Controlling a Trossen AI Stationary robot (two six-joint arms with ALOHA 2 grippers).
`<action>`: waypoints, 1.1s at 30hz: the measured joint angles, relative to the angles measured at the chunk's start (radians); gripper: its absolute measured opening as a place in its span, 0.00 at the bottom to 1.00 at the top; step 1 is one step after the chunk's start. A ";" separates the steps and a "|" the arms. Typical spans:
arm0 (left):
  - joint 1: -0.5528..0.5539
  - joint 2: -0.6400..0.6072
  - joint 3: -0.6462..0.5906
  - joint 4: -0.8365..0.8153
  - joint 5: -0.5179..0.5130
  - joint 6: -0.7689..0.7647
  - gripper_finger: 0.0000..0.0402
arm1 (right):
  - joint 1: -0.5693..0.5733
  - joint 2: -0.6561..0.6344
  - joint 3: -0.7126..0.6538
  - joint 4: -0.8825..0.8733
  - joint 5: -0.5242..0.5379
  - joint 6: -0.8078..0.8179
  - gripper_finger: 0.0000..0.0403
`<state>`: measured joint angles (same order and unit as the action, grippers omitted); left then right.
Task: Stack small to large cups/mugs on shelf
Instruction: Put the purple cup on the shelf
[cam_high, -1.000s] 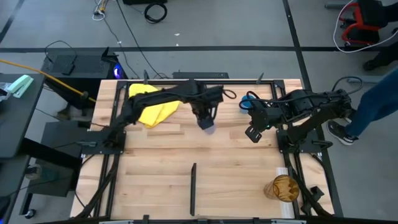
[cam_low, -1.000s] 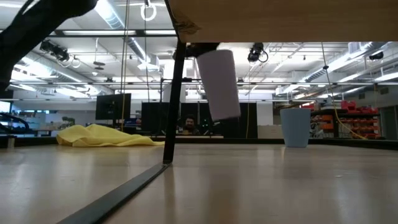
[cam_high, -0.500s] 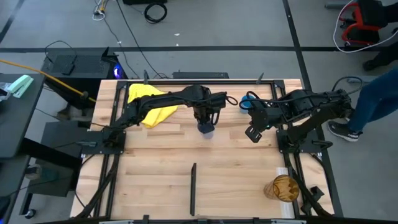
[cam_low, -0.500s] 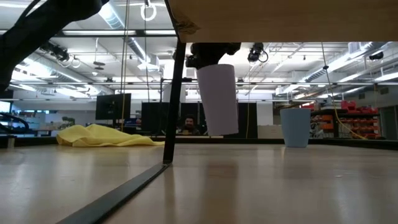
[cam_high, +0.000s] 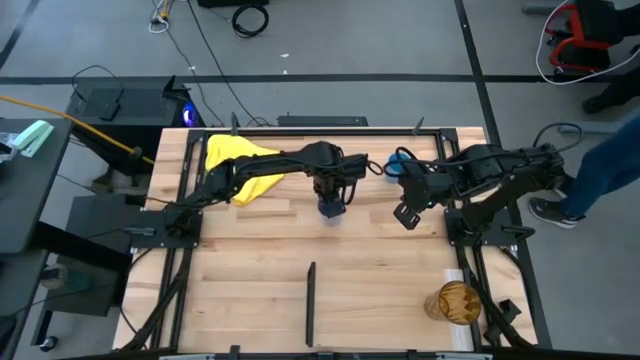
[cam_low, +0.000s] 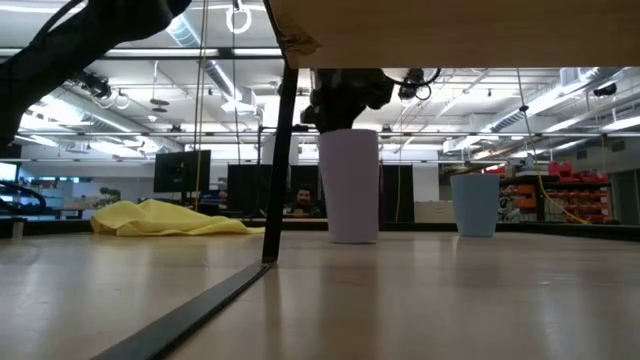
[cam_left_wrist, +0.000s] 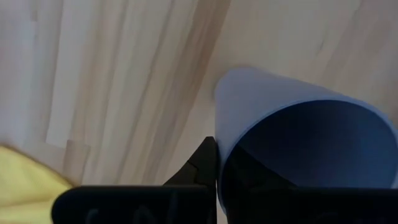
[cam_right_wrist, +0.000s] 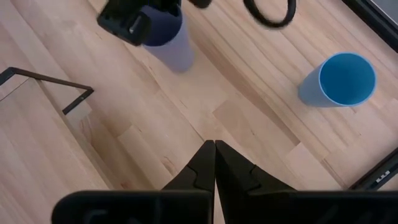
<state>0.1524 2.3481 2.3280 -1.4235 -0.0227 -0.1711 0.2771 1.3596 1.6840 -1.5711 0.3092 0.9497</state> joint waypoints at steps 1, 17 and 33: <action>0.000 0.001 0.000 0.001 0.000 0.000 0.02 | 0.000 0.001 0.000 0.000 0.000 0.000 0.04; -0.036 0.010 0.002 0.089 0.032 -0.001 0.08 | 0.000 0.005 0.000 0.003 0.000 0.000 0.04; -0.030 0.010 0.008 0.107 0.085 -0.001 0.24 | 0.000 0.005 0.000 0.000 0.000 0.035 0.04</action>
<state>0.1224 2.3585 2.3360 -1.3162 0.0621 -0.1722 0.2771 1.3647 1.6836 -1.5707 0.3092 0.9848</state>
